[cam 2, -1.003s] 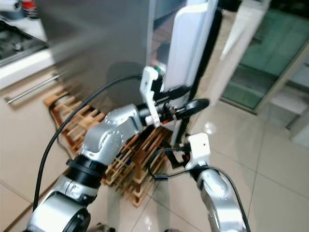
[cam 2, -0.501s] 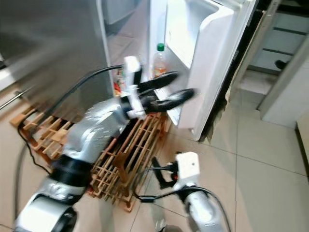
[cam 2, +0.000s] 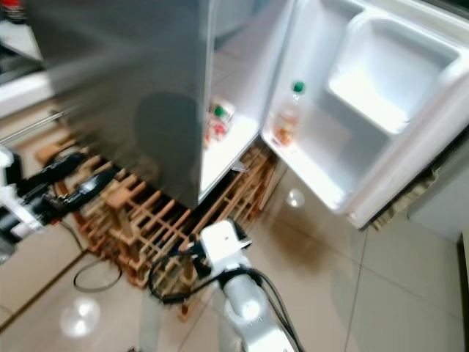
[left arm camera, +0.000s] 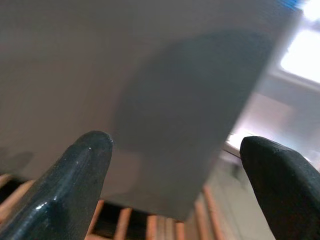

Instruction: Restocking fridge

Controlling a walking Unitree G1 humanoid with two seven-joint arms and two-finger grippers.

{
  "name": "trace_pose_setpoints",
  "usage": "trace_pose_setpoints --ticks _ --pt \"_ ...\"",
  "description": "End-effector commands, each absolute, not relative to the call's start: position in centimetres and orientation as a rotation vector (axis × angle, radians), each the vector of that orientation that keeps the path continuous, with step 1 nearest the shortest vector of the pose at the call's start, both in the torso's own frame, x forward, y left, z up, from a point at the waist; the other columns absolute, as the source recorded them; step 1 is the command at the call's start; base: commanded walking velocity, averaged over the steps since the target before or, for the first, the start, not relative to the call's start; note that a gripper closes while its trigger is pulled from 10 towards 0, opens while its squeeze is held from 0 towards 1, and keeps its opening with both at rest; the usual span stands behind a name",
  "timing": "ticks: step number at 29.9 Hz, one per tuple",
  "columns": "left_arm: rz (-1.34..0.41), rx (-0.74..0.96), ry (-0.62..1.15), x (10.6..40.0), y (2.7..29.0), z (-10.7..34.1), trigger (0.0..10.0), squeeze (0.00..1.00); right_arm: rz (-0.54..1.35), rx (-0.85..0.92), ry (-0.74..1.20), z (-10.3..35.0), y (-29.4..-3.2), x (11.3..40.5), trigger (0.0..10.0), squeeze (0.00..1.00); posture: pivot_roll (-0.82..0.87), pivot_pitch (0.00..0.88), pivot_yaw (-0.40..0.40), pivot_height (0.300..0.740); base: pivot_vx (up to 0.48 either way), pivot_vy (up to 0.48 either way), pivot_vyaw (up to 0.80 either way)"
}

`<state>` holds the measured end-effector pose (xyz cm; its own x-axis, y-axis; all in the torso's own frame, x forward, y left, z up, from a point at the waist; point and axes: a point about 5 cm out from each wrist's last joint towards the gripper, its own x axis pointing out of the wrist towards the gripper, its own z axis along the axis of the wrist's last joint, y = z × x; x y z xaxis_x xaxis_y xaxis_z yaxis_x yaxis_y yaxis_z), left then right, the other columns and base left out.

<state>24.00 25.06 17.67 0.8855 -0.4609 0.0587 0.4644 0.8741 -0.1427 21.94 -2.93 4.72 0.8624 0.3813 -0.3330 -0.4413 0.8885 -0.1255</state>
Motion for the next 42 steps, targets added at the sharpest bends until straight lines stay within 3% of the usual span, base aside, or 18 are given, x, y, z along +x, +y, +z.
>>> trace_pose_setpoints --ticks 1,2,5,7,11,12,13,17,22,31,37,42 --pt "-0.189 -0.191 -0.104 24.6 26.3 18.0 10.0 0.00 0.454 0.102 0.071 15.2 -2.8 26.2 10.0 0.00 0.08 0.000 -0.140 0.740 0.000 0.000 0.57" --pt "-0.076 -0.218 -0.117 24.7 26.8 17.8 10.0 0.00 0.452 0.104 0.038 16.4 -4.4 26.6 10.0 0.00 0.08 0.000 -0.140 0.740 0.000 0.000 0.56" --pt "0.127 -0.139 -0.047 24.5 25.9 16.1 10.0 0.00 0.438 0.119 0.014 16.6 -5.5 26.7 10.0 0.00 0.09 0.000 -0.140 0.740 0.000 0.000 0.55" --pt "0.138 -0.133 -0.030 24.5 25.4 15.8 10.0 0.00 0.431 0.121 0.014 16.4 -5.6 26.6 10.0 0.00 0.09 0.000 -0.140 0.740 0.000 0.000 0.54" --pt "0.089 -0.096 -0.024 25.2 21.2 15.4 10.0 0.00 0.382 0.140 0.034 14.5 -6.4 26.5 10.0 0.00 0.05 0.000 -0.116 0.740 0.000 0.000 0.53" --pt "0.089 -0.096 -0.024 25.2 21.2 15.4 10.0 0.00 0.382 0.140 0.034 14.5 -6.4 26.5 10.0 0.00 0.05 0.000 -0.116 0.740 0.000 0.000 0.51" --pt "0.101 -0.081 -0.023 25.6 20.5 15.4 10.0 0.00 0.384 0.139 0.078 12.9 -8.0 27.2 10.0 0.00 0.02 0.000 -0.103 0.740 0.000 -0.337 0.51" --pt "0.136 -0.066 -0.023 26.1 20.1 15.3 10.0 0.00 0.381 0.143 0.128 10.8 -10.2 28.1 10.0 0.00 0.00 0.000 -0.093 0.740 0.000 -0.394 0.51" --pt "0.322 0.080 0.028 26.9 20.8 14.4 10.0 0.00 0.343 0.137 0.161 8.1 -13.1 29.3 10.0 0.00 -0.02 0.000 -0.091 0.740 0.216 -0.403 0.50" --pt "0.389 0.108 0.092 26.8 21.7 13.3 10.0 0.00 0.352 0.109 0.139 7.5 -13.2 30.2 10.0 0.00 -0.01 0.000 -0.094 0.740 0.187 -0.318 0.46" --pt "0.292 0.074 0.009 27.3 20.4 14.4 10.0 0.00 0.347 0.092 0.075 7.9 -12.8 30.4 10.0 0.00 -0.01 0.000 -0.082 0.740 0.000 0.000 0.00" --pt "0.179 0.113 -0.058 27.2 19.3 15.1 10.0 0.00 0.375 0.104 0.043 8.3 -12.3 30.1 10.0 0.00 0.00 0.000 -0.071 0.740 0.000 0.000 0.79"
